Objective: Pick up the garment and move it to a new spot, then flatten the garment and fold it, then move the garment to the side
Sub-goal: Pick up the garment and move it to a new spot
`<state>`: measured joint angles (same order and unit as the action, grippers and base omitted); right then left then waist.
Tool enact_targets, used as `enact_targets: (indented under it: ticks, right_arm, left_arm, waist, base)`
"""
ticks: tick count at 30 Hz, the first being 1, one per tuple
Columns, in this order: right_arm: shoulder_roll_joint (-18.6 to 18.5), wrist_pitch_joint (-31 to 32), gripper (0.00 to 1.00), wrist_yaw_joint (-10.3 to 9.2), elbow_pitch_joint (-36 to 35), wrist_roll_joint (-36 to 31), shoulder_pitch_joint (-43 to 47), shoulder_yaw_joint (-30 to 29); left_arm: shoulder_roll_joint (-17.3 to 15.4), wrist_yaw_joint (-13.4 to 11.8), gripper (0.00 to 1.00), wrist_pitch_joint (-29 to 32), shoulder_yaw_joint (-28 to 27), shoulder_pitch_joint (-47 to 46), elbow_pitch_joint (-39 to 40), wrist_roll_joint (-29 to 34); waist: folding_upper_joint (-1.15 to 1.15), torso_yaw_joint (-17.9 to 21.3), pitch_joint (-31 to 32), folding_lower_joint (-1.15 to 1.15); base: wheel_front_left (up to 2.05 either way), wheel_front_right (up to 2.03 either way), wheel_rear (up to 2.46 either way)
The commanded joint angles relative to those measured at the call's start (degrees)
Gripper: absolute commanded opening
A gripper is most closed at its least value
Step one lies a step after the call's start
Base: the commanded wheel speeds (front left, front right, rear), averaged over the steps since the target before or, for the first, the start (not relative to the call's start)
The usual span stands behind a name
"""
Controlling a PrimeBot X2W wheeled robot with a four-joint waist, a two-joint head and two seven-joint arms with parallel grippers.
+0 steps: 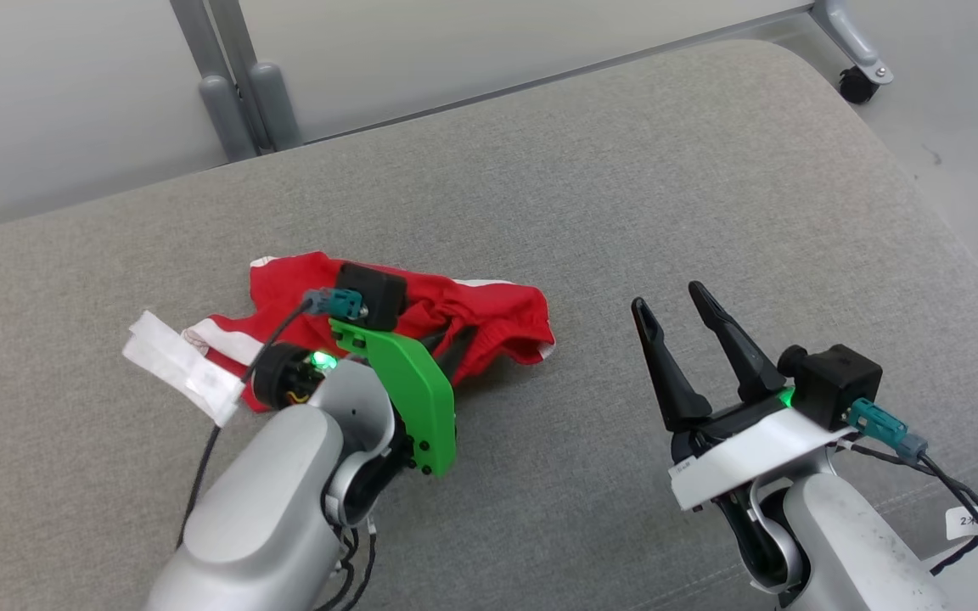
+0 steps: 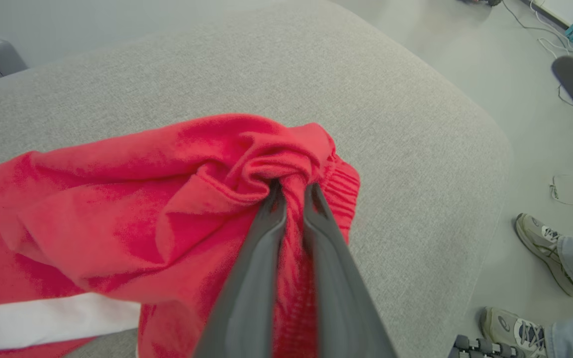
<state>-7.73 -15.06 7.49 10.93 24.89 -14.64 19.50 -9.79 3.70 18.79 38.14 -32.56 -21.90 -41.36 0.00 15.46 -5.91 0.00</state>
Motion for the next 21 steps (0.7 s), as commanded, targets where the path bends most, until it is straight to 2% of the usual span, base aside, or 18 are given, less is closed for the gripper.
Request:
enact_targets:
  ticks: [1, 2, 6, 10, 14, 21]
  right_arm:
    - [-0.05, -0.16, 1.00, 0.00, 0.35, 0.27, 0.14, 0.18]
    - [-0.14, -0.15, 1.00, -0.01, 0.50, 0.25, 0.32, 0.21]
    - [-0.78, -0.16, 1.00, 0.00, 1.00, 0.00, 0.97, 0.22]
    - [-1.42, -0.15, 1.00, 0.00, 1.05, 0.05, 1.36, 0.18]
    - [-1.90, -0.15, 1.00, 0.00, 0.80, 0.13, 1.94, -0.37]
    - [-2.63, -0.16, 1.00, 0.00, -0.02, -0.21, 3.93, -1.59]
  left_arm:
    - [0.99, 0.68, 0.30, -1.74, 0.49, 0.79, -2.63, 0.98]
    - [1.65, 0.96, 1.00, -2.83, 0.83, 0.77, -4.25, 1.11]
    - [3.68, 2.09, 1.00, -7.56, 1.30, -0.56, -8.80, 0.52]
    - [3.66, 2.88, 1.00, -11.49, 1.33, -1.19, -9.54, 0.17]
    - [0.99, 2.96, 1.00, -15.47, -0.38, -0.39, -7.66, 0.41]
    - [-5.98, -2.06, 1.00, -23.68, -6.75, 4.52, -0.15, 1.02]
  waist:
    - [0.00, 0.63, -0.23, 0.00]
    - [0.00, 0.54, -0.06, 0.00]
    - [0.00, -1.09, 1.05, 0.00]
    - [0.00, -3.49, 2.49, 0.00]
    - [0.00, -5.56, 3.52, 0.00]
    - [0.00, -8.41, 4.89, 0.00]
  base:
    - [0.00, 0.00, 0.00]
    - [0.00, 0.00, 0.00]
    - [0.00, 0.00, 0.00]
    - [0.00, 0.00, 0.00]
    - [0.00, 0.00, 0.00]
    - [0.00, 0.00, 0.00]
